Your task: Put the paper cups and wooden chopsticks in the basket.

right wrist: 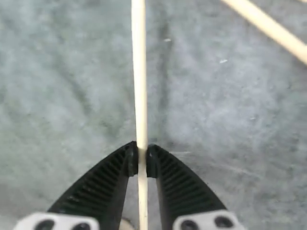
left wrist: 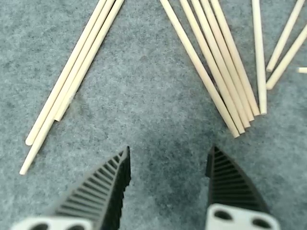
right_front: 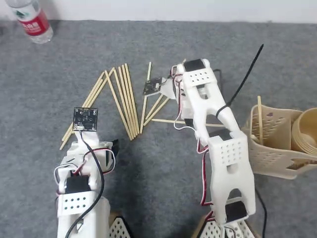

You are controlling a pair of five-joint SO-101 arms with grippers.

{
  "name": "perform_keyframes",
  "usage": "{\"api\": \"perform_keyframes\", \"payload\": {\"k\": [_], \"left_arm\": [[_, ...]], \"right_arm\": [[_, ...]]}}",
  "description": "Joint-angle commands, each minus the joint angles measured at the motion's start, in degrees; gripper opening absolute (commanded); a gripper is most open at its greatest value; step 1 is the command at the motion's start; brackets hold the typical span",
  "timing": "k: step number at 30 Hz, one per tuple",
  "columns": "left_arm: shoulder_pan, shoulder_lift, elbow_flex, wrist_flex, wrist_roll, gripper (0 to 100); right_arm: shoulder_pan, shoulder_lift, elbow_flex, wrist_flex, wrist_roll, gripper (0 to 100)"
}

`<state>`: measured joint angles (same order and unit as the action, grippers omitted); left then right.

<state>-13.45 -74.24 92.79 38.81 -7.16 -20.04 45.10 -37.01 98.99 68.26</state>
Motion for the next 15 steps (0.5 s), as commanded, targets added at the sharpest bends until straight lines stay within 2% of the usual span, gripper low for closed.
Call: {"api": "perform_keyframes", "payload": {"k": [1,6,15], "left_arm": [[0.35,-0.62,-0.13,-1.14,0.18,24],[0.35,-0.62,-0.13,-1.23,0.18,24],[0.44,-0.62,-0.13,-1.23,0.18,24]], "right_arm": [[-1.27,-0.66,-4.48,3.56,0.44,0.8],[-1.36,-1.01,-5.45,3.47,-0.44,0.8],[-3.47,-14.64,-16.53,3.56,-10.55,0.8]]}}
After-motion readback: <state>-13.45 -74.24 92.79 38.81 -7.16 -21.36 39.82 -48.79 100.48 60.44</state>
